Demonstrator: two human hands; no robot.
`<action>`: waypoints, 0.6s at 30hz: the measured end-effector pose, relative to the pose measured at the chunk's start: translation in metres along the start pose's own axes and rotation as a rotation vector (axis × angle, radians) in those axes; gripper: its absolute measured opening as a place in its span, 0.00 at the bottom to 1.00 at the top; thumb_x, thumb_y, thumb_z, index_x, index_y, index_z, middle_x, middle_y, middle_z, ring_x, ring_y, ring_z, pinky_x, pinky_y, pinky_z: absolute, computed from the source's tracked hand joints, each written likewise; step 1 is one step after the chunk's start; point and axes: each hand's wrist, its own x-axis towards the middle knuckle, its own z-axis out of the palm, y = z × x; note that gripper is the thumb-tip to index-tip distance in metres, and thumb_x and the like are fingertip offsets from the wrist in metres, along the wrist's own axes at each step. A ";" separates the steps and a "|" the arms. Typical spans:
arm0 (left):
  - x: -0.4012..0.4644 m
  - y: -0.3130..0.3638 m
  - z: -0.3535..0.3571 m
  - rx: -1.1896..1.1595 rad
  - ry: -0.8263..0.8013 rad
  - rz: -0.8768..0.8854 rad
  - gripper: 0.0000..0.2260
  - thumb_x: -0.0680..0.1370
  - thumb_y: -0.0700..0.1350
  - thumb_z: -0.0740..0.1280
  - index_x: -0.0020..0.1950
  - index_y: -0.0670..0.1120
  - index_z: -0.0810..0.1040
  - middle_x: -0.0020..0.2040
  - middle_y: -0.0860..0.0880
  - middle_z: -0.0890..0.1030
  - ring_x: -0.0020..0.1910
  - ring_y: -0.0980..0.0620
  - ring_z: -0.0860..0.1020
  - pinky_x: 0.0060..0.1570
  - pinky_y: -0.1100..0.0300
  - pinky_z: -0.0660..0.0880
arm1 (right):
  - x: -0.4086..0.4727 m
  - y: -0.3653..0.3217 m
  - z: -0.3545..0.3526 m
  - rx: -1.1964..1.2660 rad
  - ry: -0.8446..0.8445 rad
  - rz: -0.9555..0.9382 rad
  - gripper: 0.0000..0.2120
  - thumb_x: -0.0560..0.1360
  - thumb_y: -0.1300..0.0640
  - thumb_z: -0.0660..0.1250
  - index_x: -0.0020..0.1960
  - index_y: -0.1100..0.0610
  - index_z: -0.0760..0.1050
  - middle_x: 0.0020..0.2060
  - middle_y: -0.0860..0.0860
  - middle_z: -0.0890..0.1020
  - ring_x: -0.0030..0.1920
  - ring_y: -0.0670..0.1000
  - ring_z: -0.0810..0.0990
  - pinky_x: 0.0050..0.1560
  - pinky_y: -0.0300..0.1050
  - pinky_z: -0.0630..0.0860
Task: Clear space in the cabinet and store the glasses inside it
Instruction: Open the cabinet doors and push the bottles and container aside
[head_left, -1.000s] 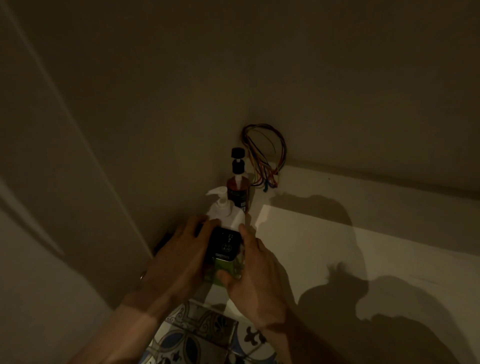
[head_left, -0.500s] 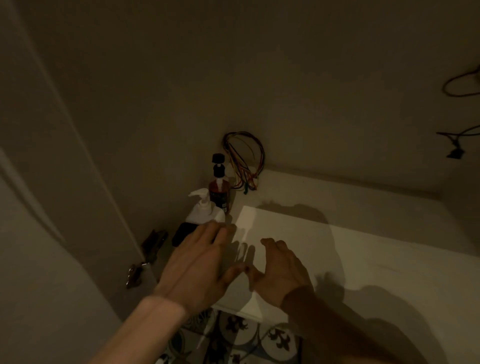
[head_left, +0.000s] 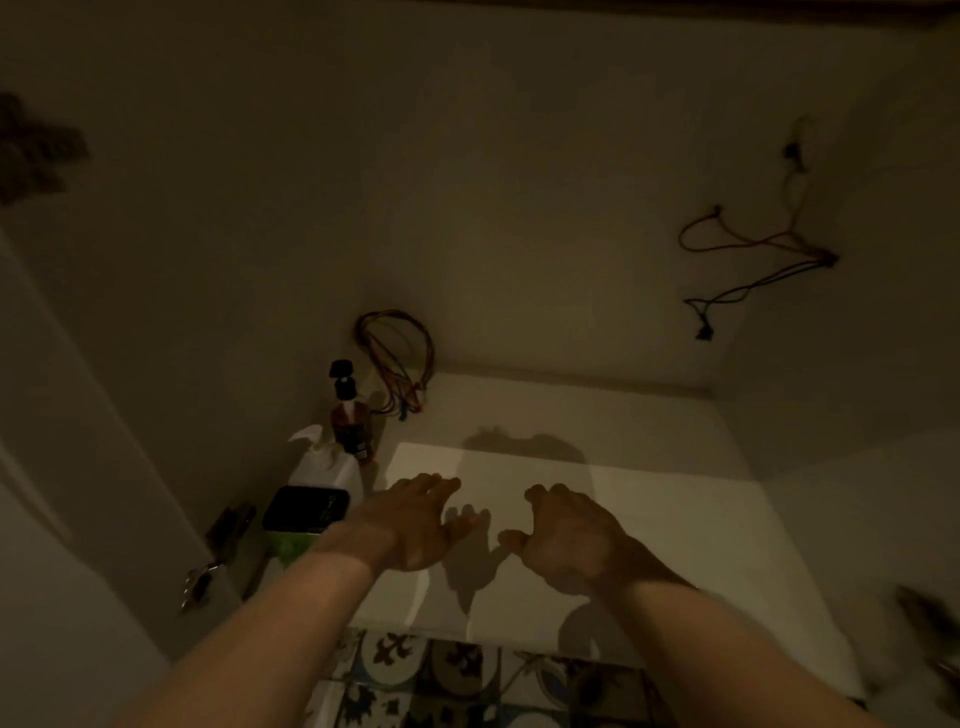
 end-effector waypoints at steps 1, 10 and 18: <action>0.000 0.007 -0.006 0.019 0.006 -0.008 0.34 0.79 0.68 0.47 0.81 0.54 0.47 0.82 0.51 0.49 0.79 0.47 0.50 0.76 0.49 0.52 | -0.005 0.003 -0.008 0.004 -0.005 0.007 0.32 0.78 0.37 0.60 0.76 0.53 0.62 0.71 0.54 0.69 0.70 0.58 0.68 0.67 0.52 0.68; -0.036 0.062 -0.034 0.099 -0.088 0.005 0.32 0.81 0.66 0.48 0.81 0.53 0.52 0.79 0.47 0.59 0.75 0.43 0.62 0.70 0.49 0.64 | -0.059 0.014 -0.061 0.087 -0.100 0.026 0.33 0.76 0.36 0.61 0.74 0.53 0.64 0.70 0.55 0.70 0.68 0.58 0.71 0.65 0.52 0.71; -0.121 0.100 -0.096 0.013 -0.247 -0.011 0.31 0.81 0.66 0.49 0.80 0.54 0.52 0.80 0.48 0.58 0.76 0.45 0.59 0.73 0.50 0.60 | -0.137 -0.007 -0.139 0.080 -0.291 0.099 0.34 0.76 0.35 0.62 0.75 0.52 0.62 0.70 0.55 0.70 0.70 0.60 0.70 0.68 0.54 0.70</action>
